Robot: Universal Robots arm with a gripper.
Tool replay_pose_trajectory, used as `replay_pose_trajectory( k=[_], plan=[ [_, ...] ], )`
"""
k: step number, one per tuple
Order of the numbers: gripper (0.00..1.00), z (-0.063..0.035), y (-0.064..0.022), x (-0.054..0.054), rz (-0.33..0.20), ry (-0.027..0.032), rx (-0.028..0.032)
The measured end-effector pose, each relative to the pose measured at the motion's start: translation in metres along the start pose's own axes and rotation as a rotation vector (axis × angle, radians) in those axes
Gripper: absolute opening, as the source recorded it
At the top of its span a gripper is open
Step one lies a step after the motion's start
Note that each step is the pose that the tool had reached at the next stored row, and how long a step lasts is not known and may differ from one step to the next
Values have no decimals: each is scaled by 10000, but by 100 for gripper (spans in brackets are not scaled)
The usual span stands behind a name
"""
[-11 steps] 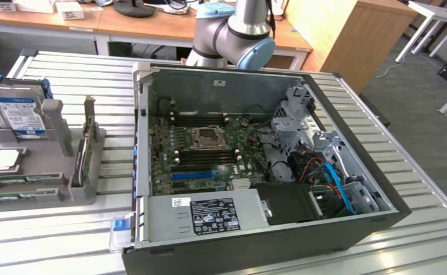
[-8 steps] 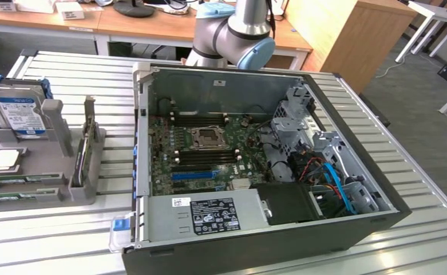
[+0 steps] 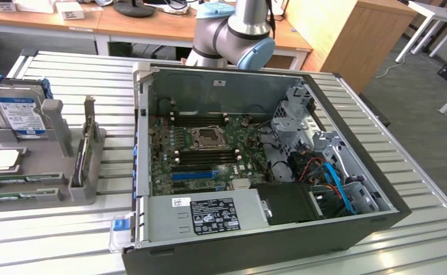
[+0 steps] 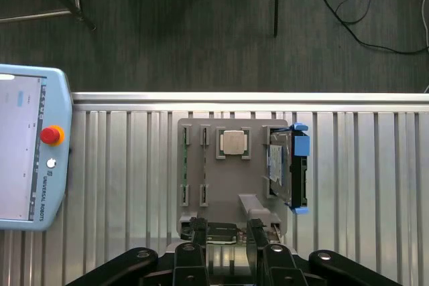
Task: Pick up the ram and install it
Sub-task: 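Pick up the ram and move it above insertion slot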
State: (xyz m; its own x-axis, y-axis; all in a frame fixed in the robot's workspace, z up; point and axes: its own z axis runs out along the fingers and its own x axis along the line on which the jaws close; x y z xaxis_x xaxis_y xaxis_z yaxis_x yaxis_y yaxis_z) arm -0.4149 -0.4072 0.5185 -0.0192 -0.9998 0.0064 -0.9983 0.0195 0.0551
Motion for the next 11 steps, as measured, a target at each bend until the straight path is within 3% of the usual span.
replay_pose_trajectory(
  k=[11],
  plan=[
    [37, 0, 0, 0, 0, 0, -1]
  ],
)
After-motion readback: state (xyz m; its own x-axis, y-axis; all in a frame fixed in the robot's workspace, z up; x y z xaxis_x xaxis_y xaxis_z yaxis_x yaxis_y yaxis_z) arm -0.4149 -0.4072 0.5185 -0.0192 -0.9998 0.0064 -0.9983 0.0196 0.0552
